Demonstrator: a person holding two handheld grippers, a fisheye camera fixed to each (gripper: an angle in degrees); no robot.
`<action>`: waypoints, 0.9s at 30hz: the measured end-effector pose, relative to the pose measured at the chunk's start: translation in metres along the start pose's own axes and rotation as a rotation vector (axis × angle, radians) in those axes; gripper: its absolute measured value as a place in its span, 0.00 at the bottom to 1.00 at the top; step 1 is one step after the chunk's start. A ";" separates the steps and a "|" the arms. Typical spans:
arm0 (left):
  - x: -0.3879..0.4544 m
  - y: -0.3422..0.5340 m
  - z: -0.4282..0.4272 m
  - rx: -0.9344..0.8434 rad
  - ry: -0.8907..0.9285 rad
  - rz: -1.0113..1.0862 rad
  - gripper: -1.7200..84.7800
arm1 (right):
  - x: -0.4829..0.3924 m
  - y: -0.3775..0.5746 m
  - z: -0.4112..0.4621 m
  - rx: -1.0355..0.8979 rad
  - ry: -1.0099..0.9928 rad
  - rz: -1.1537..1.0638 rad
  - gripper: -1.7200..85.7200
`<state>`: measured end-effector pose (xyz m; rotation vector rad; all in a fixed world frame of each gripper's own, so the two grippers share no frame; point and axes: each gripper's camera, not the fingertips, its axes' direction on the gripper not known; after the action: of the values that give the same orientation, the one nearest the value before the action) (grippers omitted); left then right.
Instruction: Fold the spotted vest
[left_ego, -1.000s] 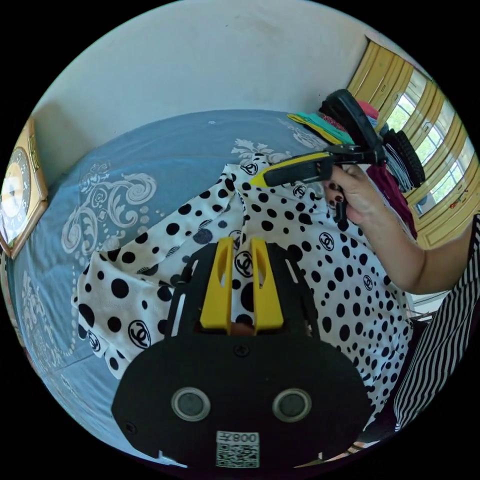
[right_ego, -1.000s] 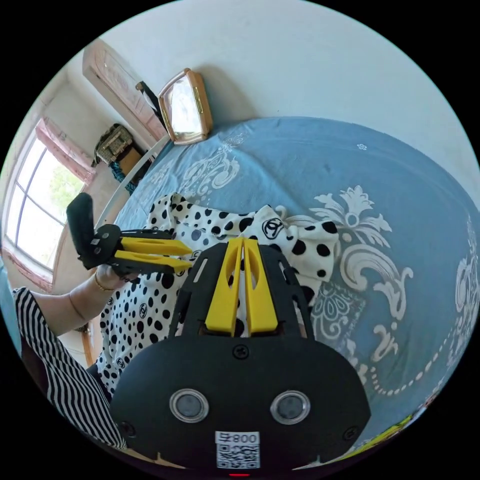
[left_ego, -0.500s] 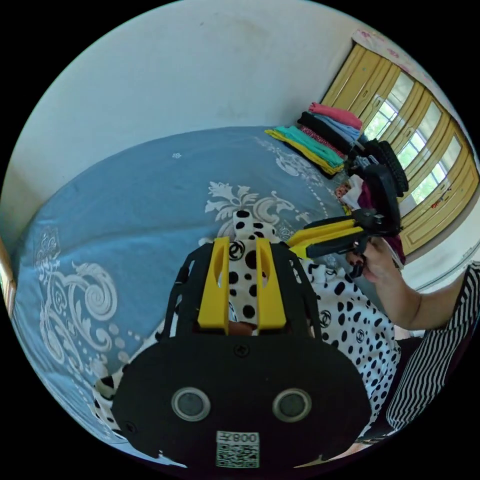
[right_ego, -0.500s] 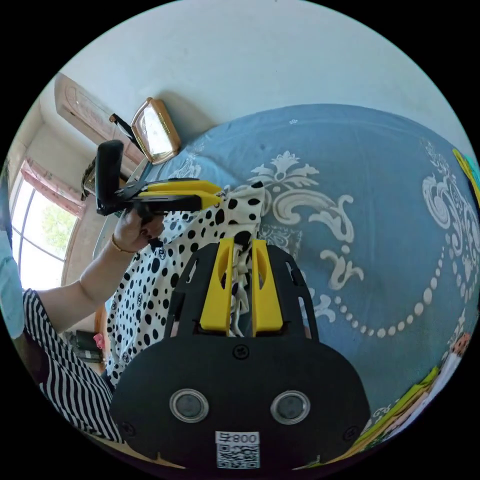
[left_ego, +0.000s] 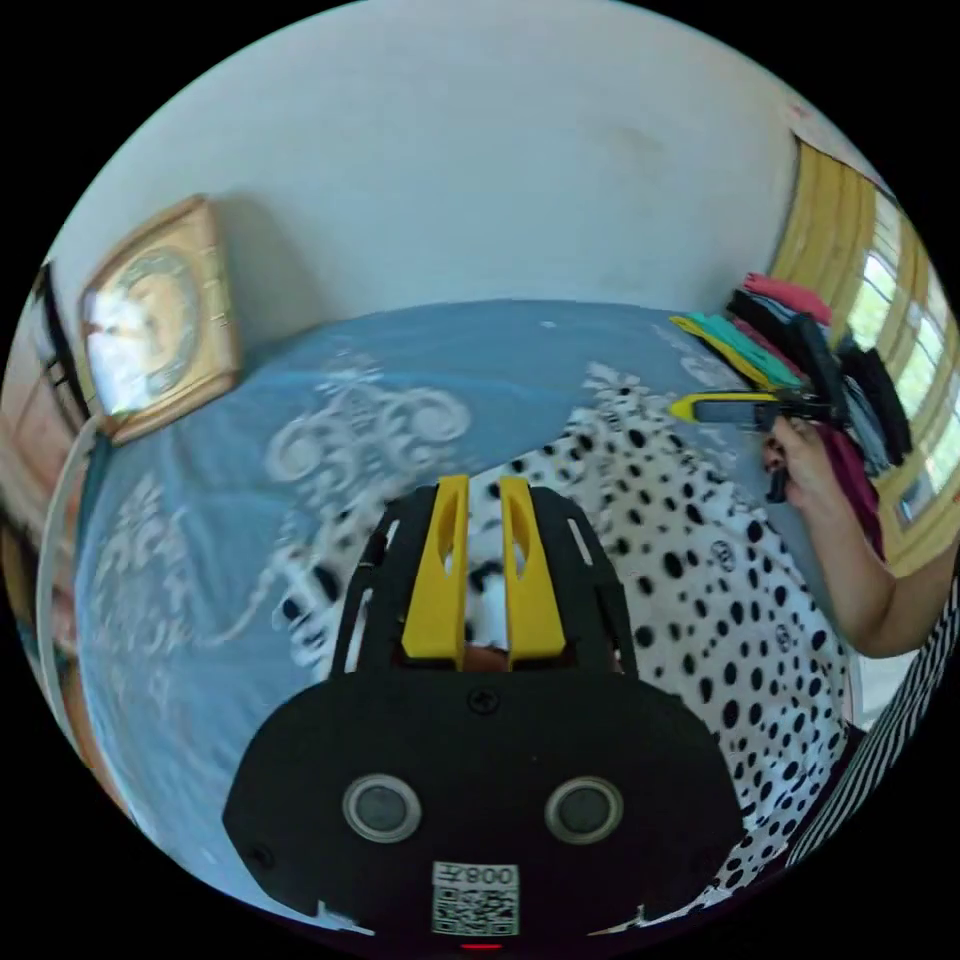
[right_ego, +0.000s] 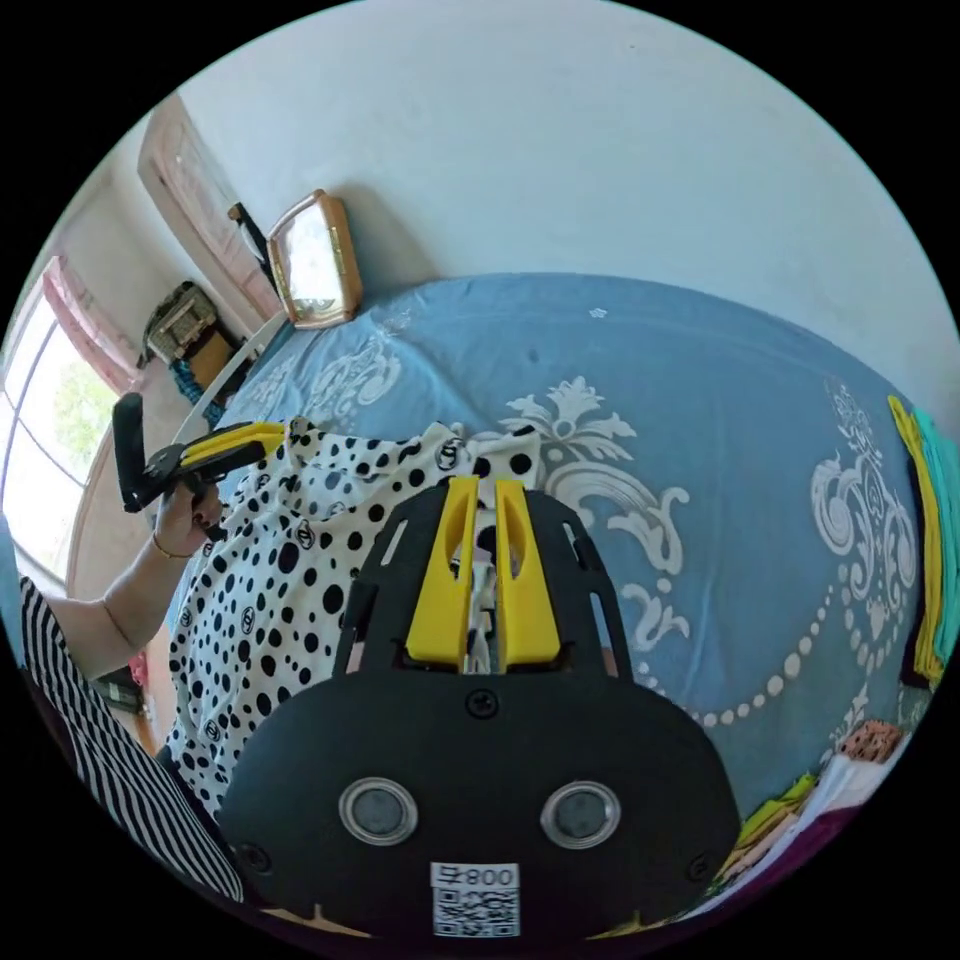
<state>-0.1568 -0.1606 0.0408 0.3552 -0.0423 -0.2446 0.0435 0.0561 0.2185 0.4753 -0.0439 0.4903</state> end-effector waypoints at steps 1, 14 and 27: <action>-0.016 0.009 -0.006 -0.030 -0.042 -0.036 0.08 | -0.005 -0.007 0.008 -0.022 -0.002 -0.023 0.04; -0.088 0.028 -0.071 0.002 -0.129 -0.192 0.08 | -0.003 -0.030 0.033 -0.098 -0.011 -0.065 0.02; -0.125 0.065 -0.146 0.108 -0.091 -0.334 0.04 | 0.019 -0.025 0.045 -0.134 -0.040 -0.044 0.02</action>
<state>-0.2509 -0.0213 -0.0731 0.4587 -0.0860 -0.5905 0.0750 0.0248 0.2506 0.3542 -0.1039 0.4318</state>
